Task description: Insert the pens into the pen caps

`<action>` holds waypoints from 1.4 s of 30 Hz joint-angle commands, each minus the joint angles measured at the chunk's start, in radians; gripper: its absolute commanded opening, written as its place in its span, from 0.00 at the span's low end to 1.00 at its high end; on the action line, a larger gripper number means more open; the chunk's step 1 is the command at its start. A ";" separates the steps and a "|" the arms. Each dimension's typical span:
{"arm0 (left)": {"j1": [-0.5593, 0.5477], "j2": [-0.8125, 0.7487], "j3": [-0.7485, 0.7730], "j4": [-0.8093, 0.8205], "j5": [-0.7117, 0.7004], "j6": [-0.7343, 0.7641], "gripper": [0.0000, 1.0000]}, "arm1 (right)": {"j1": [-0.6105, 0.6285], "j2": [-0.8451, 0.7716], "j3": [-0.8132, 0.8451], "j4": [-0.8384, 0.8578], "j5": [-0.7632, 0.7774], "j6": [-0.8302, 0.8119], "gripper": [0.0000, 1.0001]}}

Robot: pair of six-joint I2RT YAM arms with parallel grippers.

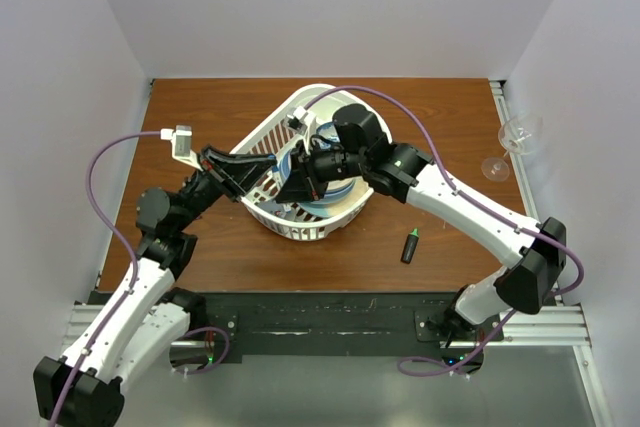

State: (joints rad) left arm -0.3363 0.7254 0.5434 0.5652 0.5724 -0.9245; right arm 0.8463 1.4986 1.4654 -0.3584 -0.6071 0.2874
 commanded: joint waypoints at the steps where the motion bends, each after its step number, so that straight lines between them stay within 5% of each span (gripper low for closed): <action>1: -0.096 0.009 -0.070 -0.289 0.478 -0.033 0.00 | -0.130 -0.097 0.124 0.570 0.145 0.032 0.00; 12: -0.115 0.008 -0.063 -0.419 0.469 -0.001 0.00 | -0.138 -0.109 0.130 0.582 0.116 -0.024 0.00; 16: -0.115 -0.021 -0.086 -0.400 0.468 -0.024 0.00 | -0.165 -0.127 0.052 0.766 0.052 0.068 0.00; 20: -0.115 -0.023 -0.134 -0.237 0.472 -0.114 0.00 | -0.165 -0.124 0.053 0.742 0.055 0.061 0.00; 31: -0.115 0.071 0.179 -0.431 0.258 0.018 0.02 | -0.165 -0.190 -0.027 0.456 0.032 -0.059 0.00; 34: -0.113 0.127 0.318 -0.520 0.174 0.073 0.19 | -0.165 -0.215 -0.030 0.331 0.050 -0.111 0.00; 36: -0.110 0.175 0.421 -0.559 0.130 0.099 0.43 | -0.164 -0.230 -0.053 0.299 0.058 -0.128 0.00; 41: -0.095 0.288 0.668 -0.611 0.076 0.153 0.61 | -0.165 -0.277 -0.076 0.123 0.124 -0.134 0.00; 42: -0.090 0.302 0.699 -0.614 0.092 0.159 0.71 | -0.165 -0.290 -0.077 0.090 0.144 -0.139 0.00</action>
State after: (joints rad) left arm -0.4389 0.9855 1.0809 0.0303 0.6292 -0.8249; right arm 0.6750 1.2514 1.3796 -0.1898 -0.5785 0.1875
